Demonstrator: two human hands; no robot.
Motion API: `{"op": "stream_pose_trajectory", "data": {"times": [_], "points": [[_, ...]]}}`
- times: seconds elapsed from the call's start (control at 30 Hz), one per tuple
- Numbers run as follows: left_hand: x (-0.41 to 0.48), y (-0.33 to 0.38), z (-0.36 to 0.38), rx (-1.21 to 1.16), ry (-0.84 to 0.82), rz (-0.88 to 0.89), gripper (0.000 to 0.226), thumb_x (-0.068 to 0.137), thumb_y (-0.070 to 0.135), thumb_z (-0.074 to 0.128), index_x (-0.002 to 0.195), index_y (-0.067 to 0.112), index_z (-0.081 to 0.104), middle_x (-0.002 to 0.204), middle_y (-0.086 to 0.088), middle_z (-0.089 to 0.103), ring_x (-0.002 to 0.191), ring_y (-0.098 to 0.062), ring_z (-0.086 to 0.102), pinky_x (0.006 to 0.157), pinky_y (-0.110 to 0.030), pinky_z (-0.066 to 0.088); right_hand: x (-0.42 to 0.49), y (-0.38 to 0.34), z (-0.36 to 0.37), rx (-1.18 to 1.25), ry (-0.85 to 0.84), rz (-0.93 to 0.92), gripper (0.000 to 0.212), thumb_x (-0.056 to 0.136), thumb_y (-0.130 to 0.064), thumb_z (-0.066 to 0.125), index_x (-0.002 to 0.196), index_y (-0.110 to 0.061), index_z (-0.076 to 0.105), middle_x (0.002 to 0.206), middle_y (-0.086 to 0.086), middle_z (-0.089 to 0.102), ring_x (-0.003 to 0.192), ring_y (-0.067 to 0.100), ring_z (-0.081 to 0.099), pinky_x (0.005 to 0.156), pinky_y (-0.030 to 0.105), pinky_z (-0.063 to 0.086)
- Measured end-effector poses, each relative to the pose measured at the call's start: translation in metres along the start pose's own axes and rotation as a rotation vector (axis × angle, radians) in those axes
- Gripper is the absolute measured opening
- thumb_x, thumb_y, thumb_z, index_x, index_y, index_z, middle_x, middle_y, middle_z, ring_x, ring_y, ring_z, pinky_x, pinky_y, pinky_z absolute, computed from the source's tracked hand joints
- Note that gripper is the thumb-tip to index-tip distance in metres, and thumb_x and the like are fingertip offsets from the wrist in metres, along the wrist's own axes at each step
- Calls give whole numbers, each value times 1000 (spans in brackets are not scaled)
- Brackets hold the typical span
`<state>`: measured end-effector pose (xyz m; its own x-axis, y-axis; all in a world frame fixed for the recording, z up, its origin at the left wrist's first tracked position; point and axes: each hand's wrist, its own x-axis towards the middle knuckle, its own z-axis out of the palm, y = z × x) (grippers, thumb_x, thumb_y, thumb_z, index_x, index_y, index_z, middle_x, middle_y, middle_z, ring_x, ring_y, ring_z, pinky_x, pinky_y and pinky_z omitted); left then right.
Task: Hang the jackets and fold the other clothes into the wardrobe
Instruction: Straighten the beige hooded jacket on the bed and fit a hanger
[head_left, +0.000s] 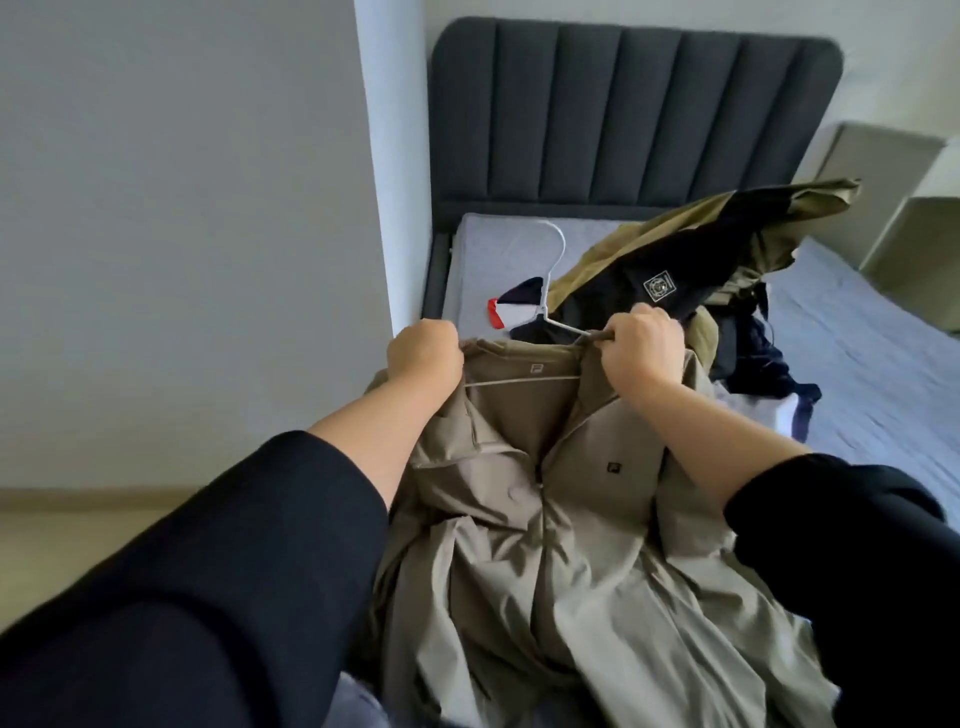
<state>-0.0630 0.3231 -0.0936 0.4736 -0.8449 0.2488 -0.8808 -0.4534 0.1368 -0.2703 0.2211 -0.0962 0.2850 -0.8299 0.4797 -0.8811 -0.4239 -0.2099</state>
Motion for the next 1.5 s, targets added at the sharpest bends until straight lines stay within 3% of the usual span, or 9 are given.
{"op": "stream_pose_trajectory", "data": {"times": [0.1,0.17,0.23,0.3,0.6,0.87,1.0,1.27,1.5], "points": [[10,-1,18,-243,-14,-52,19,96,18,49,91,10,65,91,-9,64,76,-23,54,63,-30,39,5,2,23,174,-25,140,15,87,-18,56,89,-13,70,89,10,68,90,35,60,68,33,39],[13,0,31,-467,-104,-41,27,97,23,49,121,16,61,117,-8,63,100,-26,59,77,-30,43,7,5,38,331,-65,217,27,89,-20,57,114,-16,65,106,9,68,103,32,60,81,34,45],[8,2,52,-671,-296,-19,63,95,26,52,150,29,22,146,-5,41,114,-23,53,88,-29,40,-1,7,57,460,-188,299,52,92,-24,54,142,-20,41,127,9,59,116,29,54,93,34,41],[-5,2,77,-726,-400,-7,80,93,22,54,151,37,2,157,-2,19,106,-21,53,84,-25,39,-16,11,82,464,-280,343,61,92,-23,52,148,-22,27,132,8,54,117,27,52,94,33,39],[-80,16,206,-472,-697,24,56,95,28,47,148,20,31,151,-6,36,136,-27,36,109,-38,35,-118,40,176,467,-664,452,38,91,-13,51,128,-8,55,120,12,61,113,27,56,93,31,44],[-115,38,276,-253,-605,-4,77,91,56,47,152,24,13,161,0,-7,146,-23,-13,115,-53,1,-139,55,211,389,-625,485,40,87,-24,65,123,-11,56,97,2,64,96,21,60,78,24,41],[-100,38,288,-198,-554,9,89,84,67,45,153,25,8,160,1,-10,145,-26,-19,113,-57,-6,-117,45,217,365,-613,410,31,87,-24,66,114,-17,54,83,-4,62,77,13,59,62,25,41],[-89,35,301,-194,-576,-16,101,76,77,46,153,27,4,160,0,-12,145,-27,-20,112,-57,-8,-84,18,227,119,-628,206,9,84,-18,61,90,-18,67,90,1,66,84,23,61,70,30,49],[-88,36,304,-165,-594,-8,100,75,78,45,152,32,3,160,0,-14,145,-27,-19,112,-57,-7,-83,14,227,-204,-687,-51,18,88,-6,49,95,-9,65,97,11,65,89,33,61,68,31,45]]}}
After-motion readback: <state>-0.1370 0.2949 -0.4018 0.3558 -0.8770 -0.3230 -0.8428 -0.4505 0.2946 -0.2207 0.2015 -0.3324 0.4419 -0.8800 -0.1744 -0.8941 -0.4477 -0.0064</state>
